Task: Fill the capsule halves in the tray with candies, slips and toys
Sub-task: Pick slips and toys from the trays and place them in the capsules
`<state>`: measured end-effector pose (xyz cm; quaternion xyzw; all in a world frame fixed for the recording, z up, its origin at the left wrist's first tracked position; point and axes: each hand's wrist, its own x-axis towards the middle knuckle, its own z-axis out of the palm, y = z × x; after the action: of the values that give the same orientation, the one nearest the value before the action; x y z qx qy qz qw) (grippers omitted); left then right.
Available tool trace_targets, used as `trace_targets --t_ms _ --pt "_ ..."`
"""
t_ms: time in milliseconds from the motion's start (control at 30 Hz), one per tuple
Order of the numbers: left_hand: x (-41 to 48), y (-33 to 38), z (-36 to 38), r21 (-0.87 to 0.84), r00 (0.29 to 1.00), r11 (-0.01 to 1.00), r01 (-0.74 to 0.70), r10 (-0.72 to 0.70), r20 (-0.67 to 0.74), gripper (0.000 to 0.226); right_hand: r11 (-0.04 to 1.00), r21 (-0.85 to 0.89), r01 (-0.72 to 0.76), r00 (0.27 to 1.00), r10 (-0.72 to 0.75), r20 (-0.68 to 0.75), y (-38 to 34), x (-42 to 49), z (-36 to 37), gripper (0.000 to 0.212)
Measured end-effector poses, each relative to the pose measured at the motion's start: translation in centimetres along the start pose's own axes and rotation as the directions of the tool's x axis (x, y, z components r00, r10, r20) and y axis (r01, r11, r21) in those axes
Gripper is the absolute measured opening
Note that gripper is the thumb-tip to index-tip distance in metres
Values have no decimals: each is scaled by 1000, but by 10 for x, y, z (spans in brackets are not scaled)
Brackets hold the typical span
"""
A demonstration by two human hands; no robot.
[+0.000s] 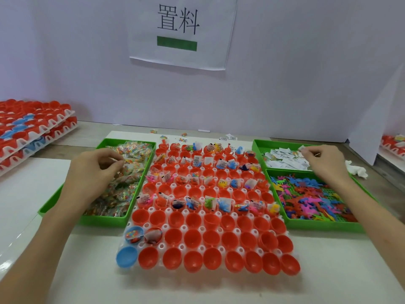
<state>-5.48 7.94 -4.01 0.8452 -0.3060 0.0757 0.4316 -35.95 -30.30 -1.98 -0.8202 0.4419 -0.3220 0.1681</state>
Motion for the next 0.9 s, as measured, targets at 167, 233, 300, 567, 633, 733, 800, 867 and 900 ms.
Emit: trace_targets --t_ms 167,233,300,567,633,733,800,867,900 --pt "-5 3 -3 -5 998 998 66 -66 -17 39 998 66 13 1000 -11 -27 -6 -9 -9 17" --pt "-6 5 -5 7 998 998 64 -64 -25 46 995 93 36 999 -35 -14 -12 -12 -13 10" --pt "-6 7 -7 26 998 998 62 -61 -30 47 988 149 36 999 -39 17 -18 -17 -16 7" --pt "-18 24 -13 -15 984 984 177 -177 -29 53 908 418 23 993 -71 99 -61 -49 -25 7" --pt "-29 40 -16 -54 976 978 202 -205 -66 52 872 489 27 989 -94 112 -75 -68 -30 9" --pt "-55 79 -18 -207 972 970 124 -161 -174 38 801 598 21 983 -126 133 -101 -102 -42 7" --pt "-81 111 -16 -369 974 928 47 -125 -191 31 712 703 -1 974 -160 163 -121 -129 -53 8" --pt "-110 139 -10 -500 989 866 28 -98 -113 31 617 787 -30 962 -195 189 -137 -159 -64 21" --pt "-125 149 -6 -561 995 827 45 -90 -53 32 583 812 -38 958 -209 195 -141 -174 -68 30"
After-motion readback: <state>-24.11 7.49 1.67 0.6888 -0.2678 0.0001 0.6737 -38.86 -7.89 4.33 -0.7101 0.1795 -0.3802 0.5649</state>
